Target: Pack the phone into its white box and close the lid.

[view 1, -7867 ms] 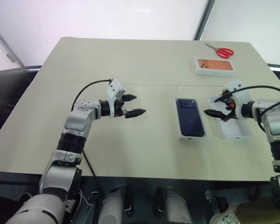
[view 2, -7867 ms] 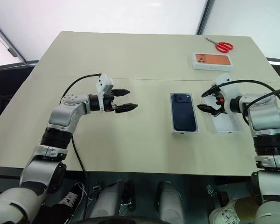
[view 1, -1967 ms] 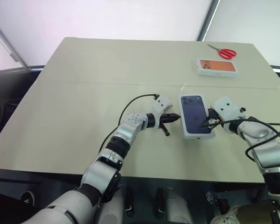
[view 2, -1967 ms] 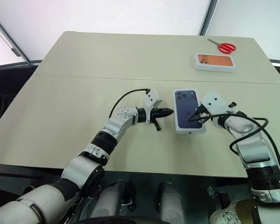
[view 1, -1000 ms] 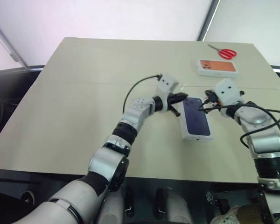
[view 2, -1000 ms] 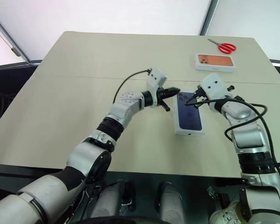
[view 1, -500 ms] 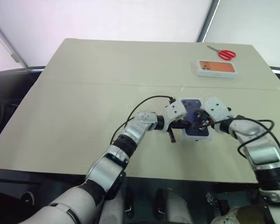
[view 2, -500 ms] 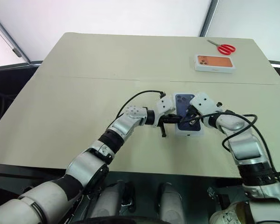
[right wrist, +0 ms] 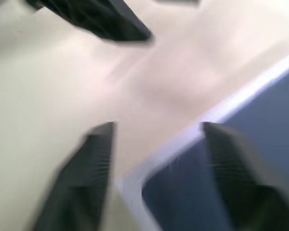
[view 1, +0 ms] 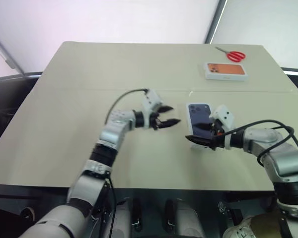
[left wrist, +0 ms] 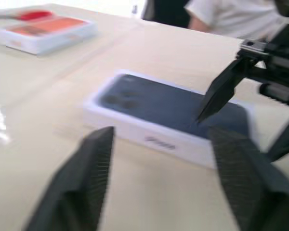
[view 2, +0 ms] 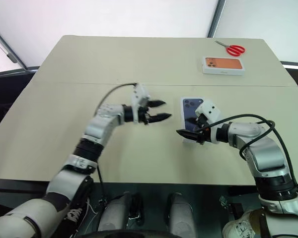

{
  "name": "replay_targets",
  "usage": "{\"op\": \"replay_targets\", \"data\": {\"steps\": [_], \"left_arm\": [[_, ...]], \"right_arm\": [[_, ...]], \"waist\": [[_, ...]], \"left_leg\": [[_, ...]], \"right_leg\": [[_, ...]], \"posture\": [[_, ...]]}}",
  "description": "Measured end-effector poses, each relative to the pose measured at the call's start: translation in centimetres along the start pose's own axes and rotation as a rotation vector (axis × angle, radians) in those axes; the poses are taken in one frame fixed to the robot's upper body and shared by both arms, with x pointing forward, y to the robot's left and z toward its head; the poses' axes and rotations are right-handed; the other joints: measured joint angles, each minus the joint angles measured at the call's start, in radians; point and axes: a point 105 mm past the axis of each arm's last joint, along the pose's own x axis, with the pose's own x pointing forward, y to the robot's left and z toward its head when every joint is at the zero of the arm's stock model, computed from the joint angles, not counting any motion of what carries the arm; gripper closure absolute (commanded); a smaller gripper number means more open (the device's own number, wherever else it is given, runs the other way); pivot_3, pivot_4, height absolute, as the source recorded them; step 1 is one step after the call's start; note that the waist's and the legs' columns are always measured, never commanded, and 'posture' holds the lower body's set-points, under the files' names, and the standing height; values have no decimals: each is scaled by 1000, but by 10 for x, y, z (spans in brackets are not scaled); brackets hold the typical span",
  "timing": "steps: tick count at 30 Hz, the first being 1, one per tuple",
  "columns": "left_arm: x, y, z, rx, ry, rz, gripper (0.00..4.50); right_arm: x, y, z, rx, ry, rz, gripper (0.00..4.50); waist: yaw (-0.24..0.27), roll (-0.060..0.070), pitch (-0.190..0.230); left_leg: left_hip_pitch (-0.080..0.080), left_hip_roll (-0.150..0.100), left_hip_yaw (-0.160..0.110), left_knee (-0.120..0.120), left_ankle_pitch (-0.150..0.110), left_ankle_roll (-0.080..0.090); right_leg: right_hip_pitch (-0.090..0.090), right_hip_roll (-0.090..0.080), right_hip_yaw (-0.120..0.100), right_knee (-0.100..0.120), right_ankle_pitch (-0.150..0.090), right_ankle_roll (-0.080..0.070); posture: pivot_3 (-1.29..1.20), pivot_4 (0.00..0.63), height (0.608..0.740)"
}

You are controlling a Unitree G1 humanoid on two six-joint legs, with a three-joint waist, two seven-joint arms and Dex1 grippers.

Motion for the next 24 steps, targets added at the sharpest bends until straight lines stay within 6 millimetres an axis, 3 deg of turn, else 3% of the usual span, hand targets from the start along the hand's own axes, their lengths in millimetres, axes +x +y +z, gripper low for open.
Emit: {"op": "replay_targets", "data": {"steps": [4, 9, 13, 18, 24], "left_arm": [[-38, 13, 8, 23, -1, 68, 68], [-78, 14, -8, -1, 82, 102, 68], [-125, 14, -27, -24, 162, 162, 68], [-144, 15, -18, -18, 158, 199, 68], [-167, 7, -27, -69, 207, 230, 68]], "right_arm": [[3, -6, 21, -53, -78, -1, 15], [1, -7, 21, -57, -115, 43, 15], [-22, -14, 14, -104, -93, 89, 15], [-32, -23, 11, -137, -90, 97, 15], [-41, -36, -1, -125, -48, 60, 15]], "waist": [[4, 0, 0], [0, 0, 0], [-2, 0, 1], [4, 0, 1], [-2, 1, 1]], "left_leg": [[0, -1, 0, 0, 0, 0], [0, -1, 1, 0, 0, 0], [1, 0, 1, -1, 0, -1], [1, 0, 1, -1, 0, -2], [1, 0, 1, -2, 1, -3]], "right_leg": [[1, 1, 0, 0, 0, 0], [1, 2, -1, 0, 0, 0], [1, 4, 0, 0, 0, 0], [1, 1, 0, -1, 0, 0], [0, 1, 1, 0, 0, 0]], "posture": [[0, 150, 738], [0, 150, 738], [0, 150, 738], [0, 150, 738], [0, 150, 738]]}}
